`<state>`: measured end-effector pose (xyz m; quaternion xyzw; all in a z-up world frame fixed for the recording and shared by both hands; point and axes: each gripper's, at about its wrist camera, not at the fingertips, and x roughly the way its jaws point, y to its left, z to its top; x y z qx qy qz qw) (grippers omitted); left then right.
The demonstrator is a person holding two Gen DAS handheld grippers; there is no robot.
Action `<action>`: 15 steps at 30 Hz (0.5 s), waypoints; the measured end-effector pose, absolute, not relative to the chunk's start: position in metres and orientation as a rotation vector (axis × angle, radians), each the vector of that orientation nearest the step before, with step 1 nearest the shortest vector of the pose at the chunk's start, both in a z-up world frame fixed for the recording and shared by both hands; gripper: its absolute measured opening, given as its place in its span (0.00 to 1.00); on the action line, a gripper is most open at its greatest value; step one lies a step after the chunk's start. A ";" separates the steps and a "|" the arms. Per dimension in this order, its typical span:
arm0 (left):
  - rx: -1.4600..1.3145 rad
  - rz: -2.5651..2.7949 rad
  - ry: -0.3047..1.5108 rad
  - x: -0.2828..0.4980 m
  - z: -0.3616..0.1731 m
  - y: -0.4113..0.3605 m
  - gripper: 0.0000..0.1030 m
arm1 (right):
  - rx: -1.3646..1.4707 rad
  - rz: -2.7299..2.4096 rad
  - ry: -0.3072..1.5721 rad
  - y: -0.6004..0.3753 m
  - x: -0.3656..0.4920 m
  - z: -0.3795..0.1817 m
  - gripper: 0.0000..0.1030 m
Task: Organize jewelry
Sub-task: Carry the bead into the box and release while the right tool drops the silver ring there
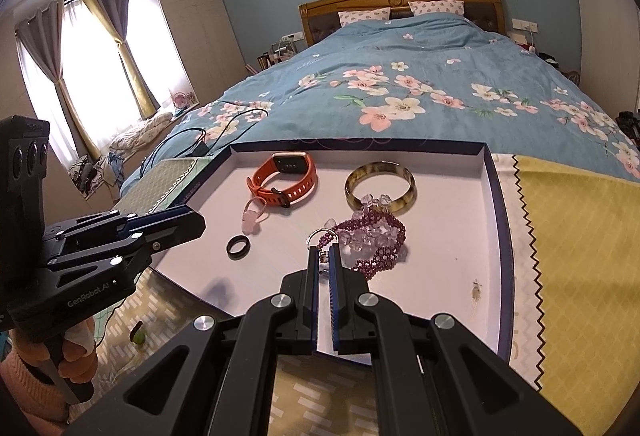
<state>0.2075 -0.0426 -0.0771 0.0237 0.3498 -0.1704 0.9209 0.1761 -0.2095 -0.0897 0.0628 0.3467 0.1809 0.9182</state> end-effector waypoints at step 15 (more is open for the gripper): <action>0.053 -0.332 0.758 0.216 -0.090 -0.043 0.16 | 0.137 0.347 0.747 -0.209 0.184 -0.095 0.06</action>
